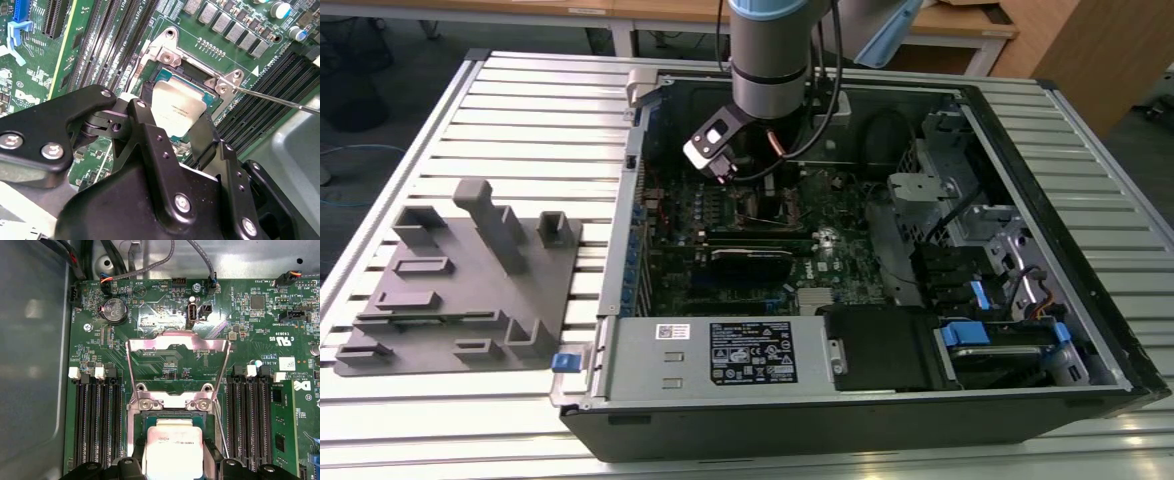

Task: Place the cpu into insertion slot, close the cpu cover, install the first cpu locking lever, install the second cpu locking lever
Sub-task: 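Place the cpu into insertion slot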

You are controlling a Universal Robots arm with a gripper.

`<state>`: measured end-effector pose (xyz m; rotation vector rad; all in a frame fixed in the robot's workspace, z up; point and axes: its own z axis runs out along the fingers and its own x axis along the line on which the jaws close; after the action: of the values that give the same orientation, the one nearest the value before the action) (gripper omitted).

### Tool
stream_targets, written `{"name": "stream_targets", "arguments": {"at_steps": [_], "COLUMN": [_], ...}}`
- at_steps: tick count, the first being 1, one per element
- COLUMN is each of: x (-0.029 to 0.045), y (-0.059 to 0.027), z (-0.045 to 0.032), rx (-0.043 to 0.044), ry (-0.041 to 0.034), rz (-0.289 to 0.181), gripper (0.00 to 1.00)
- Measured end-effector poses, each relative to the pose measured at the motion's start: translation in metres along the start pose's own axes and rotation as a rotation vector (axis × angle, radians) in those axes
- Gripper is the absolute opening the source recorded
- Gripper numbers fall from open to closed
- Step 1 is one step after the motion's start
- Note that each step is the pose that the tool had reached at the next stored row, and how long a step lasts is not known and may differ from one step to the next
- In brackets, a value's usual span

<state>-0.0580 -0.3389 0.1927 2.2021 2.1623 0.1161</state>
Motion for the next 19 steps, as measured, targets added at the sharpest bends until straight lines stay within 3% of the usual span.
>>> {"name": "stream_targets", "arguments": {"at_steps": [19], "x": [0.0], "y": [0.0016], "z": [0.0004], "rx": [-0.0001], "ry": [0.0001], "rz": [0.0], "gripper": [0.53]}}
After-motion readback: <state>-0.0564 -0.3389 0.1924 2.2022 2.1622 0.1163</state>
